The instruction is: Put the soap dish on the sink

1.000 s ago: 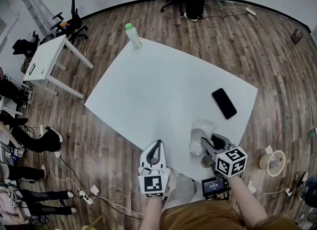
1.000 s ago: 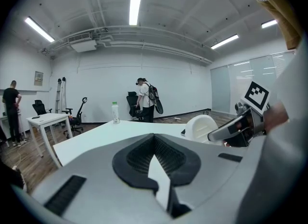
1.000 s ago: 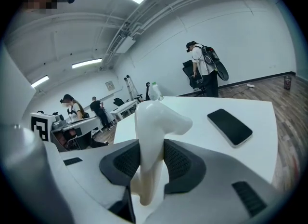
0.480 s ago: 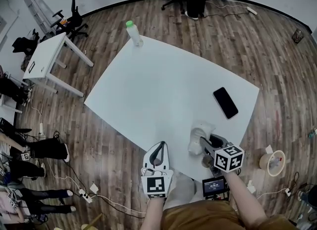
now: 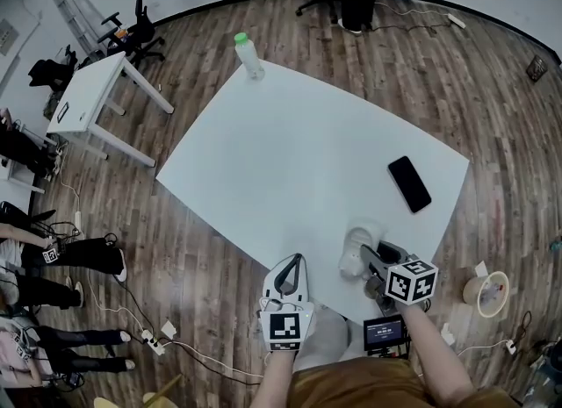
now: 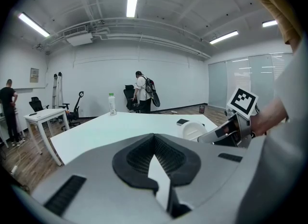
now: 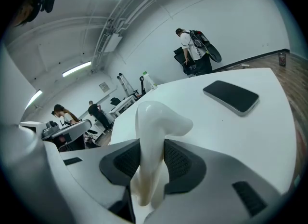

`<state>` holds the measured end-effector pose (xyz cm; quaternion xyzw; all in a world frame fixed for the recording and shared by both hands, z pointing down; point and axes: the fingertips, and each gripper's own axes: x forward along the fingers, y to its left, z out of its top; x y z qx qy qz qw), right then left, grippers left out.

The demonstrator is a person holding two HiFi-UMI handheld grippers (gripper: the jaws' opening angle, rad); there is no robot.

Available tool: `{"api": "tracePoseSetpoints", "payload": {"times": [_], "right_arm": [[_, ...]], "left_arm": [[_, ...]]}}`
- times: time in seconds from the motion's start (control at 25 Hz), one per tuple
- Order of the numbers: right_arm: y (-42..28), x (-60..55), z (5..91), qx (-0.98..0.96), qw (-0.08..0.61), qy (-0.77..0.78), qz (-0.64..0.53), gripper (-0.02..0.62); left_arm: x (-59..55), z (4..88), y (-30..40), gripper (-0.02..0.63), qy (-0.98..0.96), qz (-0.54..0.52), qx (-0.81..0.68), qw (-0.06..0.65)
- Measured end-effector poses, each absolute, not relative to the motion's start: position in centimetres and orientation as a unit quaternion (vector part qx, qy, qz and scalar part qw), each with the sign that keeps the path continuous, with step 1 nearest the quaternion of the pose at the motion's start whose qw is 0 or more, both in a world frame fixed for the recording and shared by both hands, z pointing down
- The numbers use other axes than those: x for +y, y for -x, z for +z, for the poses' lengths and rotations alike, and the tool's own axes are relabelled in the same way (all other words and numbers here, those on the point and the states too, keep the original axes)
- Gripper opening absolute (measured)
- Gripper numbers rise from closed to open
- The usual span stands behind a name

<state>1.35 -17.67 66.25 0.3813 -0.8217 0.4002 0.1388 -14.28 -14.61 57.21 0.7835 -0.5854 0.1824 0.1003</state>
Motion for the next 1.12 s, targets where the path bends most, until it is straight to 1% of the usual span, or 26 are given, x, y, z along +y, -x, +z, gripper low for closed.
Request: {"api": "tracePoseSetpoints", "payload": {"times": [0.44,1.12], "right_arm": [[-1.3,-18.4,67.1,-0.817,0.151,-0.387,0.400,0.141],[-1.0,-18.3,67.7,-0.808,0.216,-0.401,0.374,0.146]], "left_arm": [[-14.5,58.0,14.9,0.008,-0.783,0.185,-0.584,0.110],[-14.3,58.9,15.2,0.008,-0.782,0.187,-0.581,0.123]]}}
